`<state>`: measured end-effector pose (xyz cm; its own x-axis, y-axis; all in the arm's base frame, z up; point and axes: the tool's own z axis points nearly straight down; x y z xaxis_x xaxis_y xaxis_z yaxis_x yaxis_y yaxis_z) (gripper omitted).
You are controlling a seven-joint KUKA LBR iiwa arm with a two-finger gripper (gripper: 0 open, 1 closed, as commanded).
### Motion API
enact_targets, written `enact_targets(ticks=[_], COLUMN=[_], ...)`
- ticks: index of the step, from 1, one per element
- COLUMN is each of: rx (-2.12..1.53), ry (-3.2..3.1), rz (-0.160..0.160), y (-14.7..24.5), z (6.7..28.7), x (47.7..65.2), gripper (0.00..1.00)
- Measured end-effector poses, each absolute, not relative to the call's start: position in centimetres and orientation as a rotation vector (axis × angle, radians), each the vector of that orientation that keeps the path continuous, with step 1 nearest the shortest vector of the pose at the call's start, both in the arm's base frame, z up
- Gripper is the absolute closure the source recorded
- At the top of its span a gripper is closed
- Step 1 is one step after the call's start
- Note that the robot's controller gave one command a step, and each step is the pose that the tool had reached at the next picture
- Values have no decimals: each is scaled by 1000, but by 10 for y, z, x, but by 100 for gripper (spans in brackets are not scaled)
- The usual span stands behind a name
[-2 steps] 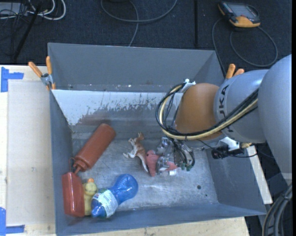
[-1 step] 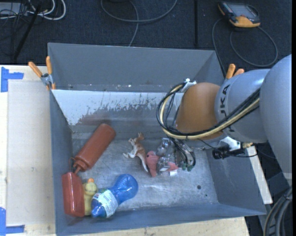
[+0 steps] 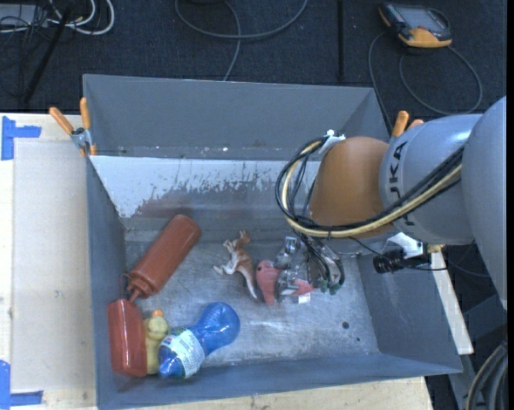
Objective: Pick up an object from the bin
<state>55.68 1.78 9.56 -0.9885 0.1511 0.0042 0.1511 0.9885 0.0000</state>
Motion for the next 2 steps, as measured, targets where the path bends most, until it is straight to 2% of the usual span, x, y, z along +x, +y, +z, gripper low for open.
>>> enact_targets(ticks=[2], rx=[-236], ry=[-3130], rz=[-1], y=[18], z=[133], x=[557], gripper=[100])
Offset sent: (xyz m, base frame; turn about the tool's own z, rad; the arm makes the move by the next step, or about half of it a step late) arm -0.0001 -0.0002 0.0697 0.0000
